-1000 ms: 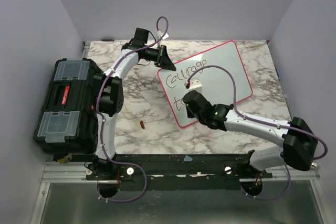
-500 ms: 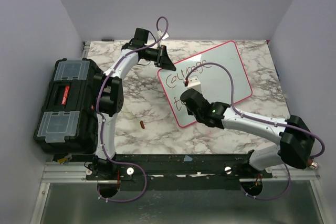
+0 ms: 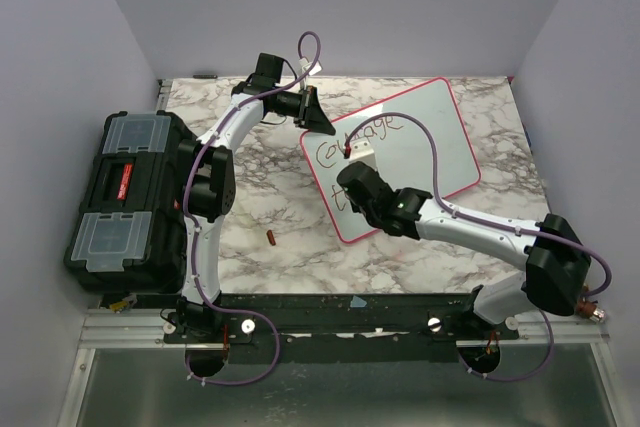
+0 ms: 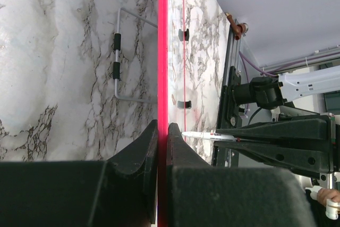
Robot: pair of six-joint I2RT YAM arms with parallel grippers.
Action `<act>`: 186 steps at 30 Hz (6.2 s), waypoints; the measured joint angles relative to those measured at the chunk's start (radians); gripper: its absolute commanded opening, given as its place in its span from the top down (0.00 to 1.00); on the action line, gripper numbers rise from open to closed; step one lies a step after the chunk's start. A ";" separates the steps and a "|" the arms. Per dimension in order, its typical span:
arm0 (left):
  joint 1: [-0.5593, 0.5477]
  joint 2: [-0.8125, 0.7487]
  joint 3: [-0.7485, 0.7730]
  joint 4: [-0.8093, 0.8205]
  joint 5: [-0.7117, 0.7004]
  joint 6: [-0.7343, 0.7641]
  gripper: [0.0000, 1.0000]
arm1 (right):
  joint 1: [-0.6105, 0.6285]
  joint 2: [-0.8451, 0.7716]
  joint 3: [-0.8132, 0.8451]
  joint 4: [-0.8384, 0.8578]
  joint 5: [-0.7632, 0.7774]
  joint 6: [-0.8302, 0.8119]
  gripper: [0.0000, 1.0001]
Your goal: Write a sentence on the whiteboard
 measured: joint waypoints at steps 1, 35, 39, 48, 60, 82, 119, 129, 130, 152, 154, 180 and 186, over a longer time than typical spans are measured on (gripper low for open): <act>0.000 0.000 0.000 0.000 0.000 0.000 1.00 | 0.000 0.000 0.000 0.001 -0.001 -0.002 0.99; 0.000 0.000 0.000 -0.001 0.000 -0.002 1.00 | -0.016 -0.135 0.161 -0.119 -0.189 -0.014 0.99; 0.000 0.000 0.000 -0.001 0.000 -0.004 1.00 | -0.037 -0.135 0.170 -0.169 -0.216 -0.021 0.99; 0.000 0.000 0.000 0.000 0.000 -0.004 1.00 | -0.151 -0.184 0.079 -0.174 -0.215 -0.017 0.99; 0.000 0.000 0.000 0.000 0.000 -0.004 1.00 | -0.252 -0.169 0.034 -0.096 -0.224 -0.005 0.99; 0.000 0.000 0.000 -0.001 0.000 -0.004 1.00 | -0.266 -0.053 0.065 -0.003 -0.272 -0.005 0.99; 0.003 0.000 0.000 -0.005 -0.002 -0.004 1.00 | -0.271 -0.114 -0.062 0.000 -0.317 0.037 0.99; 0.003 0.000 0.000 -0.005 -0.002 -0.004 1.00 | -0.271 -0.146 -0.104 -0.028 -0.347 0.053 0.99; 0.003 0.000 0.000 -0.005 -0.002 -0.004 1.00 | -0.271 -0.147 -0.105 -0.030 -0.349 0.055 0.99; 0.003 0.000 0.000 -0.003 -0.001 -0.004 1.00 | -0.272 -0.180 -0.084 -0.115 -0.385 0.055 0.99; 0.003 0.000 0.000 -0.003 -0.001 -0.004 1.00 | -0.272 -0.180 -0.070 -0.113 -0.382 0.055 0.99; 0.003 0.000 -0.001 -0.002 -0.002 -0.007 1.00 | -0.272 -0.074 0.003 -0.026 -0.256 0.028 0.99; 0.003 0.000 -0.001 -0.002 -0.002 -0.008 1.00 | -0.272 -0.074 0.003 -0.032 -0.218 0.027 0.99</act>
